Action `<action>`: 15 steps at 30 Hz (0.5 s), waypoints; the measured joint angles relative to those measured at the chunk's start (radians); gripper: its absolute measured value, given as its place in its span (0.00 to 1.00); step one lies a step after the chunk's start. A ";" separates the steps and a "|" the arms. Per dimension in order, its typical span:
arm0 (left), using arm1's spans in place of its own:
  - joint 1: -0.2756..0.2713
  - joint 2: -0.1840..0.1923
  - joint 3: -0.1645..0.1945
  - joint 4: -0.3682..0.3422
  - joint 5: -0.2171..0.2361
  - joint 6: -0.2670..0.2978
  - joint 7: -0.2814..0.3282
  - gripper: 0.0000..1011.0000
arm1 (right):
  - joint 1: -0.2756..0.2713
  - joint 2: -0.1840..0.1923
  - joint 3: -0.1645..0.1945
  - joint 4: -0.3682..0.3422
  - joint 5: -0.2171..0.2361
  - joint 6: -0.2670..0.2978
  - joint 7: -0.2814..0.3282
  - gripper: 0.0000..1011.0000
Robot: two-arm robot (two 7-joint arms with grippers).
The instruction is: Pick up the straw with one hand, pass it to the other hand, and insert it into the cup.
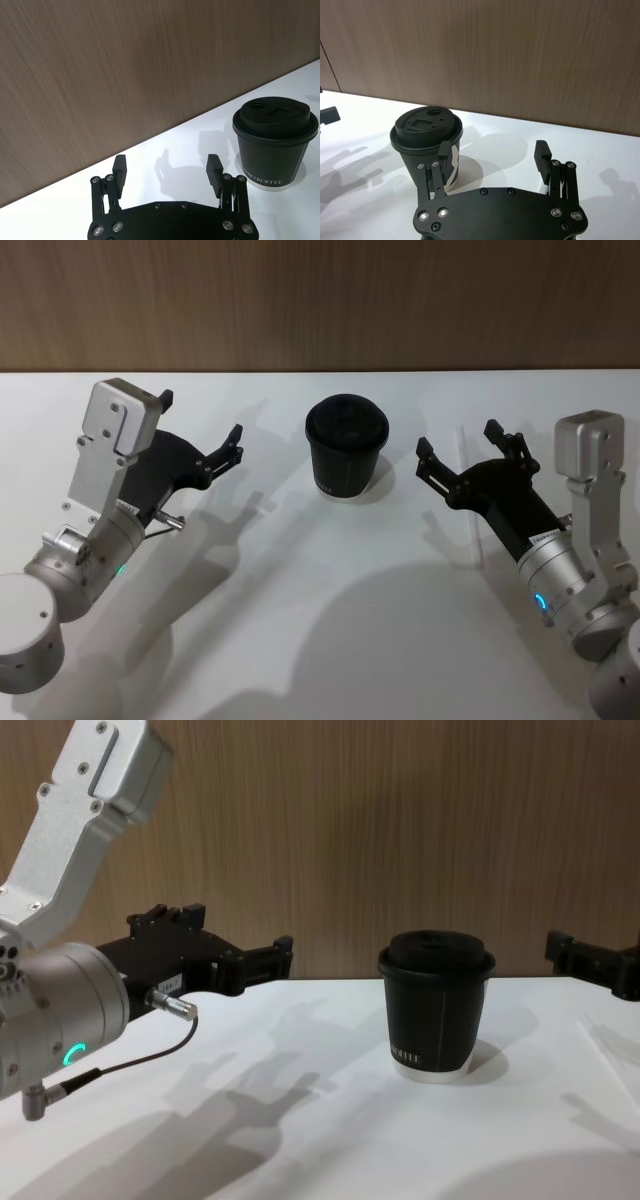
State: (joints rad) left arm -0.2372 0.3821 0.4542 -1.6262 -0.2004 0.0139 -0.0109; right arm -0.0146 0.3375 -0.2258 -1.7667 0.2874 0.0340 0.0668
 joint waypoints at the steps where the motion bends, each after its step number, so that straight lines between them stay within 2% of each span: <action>1: 0.000 0.000 0.000 0.000 0.000 0.000 0.000 0.99 | 0.000 0.000 0.000 0.000 0.000 0.000 0.000 0.99; 15: 0.000 0.000 0.000 0.000 0.000 0.000 0.000 0.99 | 0.000 0.000 0.000 0.000 0.000 0.000 0.000 0.99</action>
State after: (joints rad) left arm -0.2372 0.3821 0.4542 -1.6261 -0.2004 0.0139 -0.0109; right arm -0.0146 0.3374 -0.2258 -1.7667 0.2874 0.0340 0.0668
